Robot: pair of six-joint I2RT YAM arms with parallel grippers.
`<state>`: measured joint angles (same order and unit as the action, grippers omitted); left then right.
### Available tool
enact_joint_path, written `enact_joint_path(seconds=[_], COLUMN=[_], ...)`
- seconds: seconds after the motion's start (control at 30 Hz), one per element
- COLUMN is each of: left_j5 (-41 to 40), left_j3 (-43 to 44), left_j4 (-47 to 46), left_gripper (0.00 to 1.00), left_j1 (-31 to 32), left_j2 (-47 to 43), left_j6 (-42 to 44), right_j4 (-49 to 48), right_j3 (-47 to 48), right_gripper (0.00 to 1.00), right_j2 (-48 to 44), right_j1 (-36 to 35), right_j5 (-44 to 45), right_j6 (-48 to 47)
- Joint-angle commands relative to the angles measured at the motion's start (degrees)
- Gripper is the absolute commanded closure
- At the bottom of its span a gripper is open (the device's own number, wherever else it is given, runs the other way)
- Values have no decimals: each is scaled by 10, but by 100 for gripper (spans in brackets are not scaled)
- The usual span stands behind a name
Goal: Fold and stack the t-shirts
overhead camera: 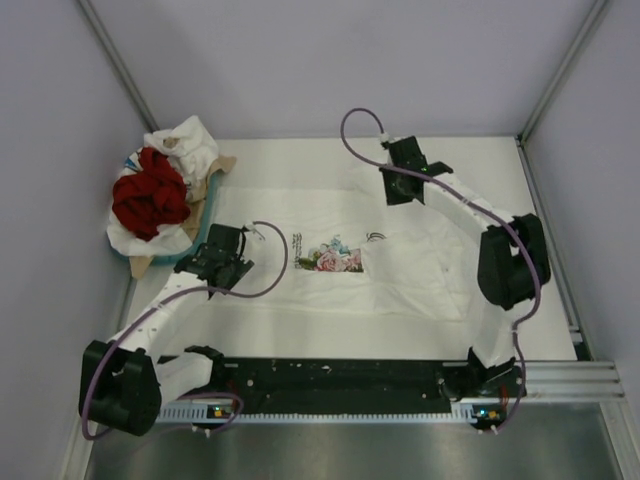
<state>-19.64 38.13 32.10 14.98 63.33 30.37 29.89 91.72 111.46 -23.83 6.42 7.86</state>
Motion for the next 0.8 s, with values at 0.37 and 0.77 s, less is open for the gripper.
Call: enact_joint_path(seconds=[0.37, 0.77], left_j5=[144, 108], left_j3=[-37, -117], left_j4=[68, -72], left_gripper=[41, 45], left_j1=[9, 9], left_j2=[-8, 6], left_j6=[154, 159], right_j4=[68, 158], right_j3=[-457, -641], right_gripper=[1, 16], right_j2=[-498, -598], right_j1=[24, 100], right_j5=[78, 27], right_j6=[352, 563])
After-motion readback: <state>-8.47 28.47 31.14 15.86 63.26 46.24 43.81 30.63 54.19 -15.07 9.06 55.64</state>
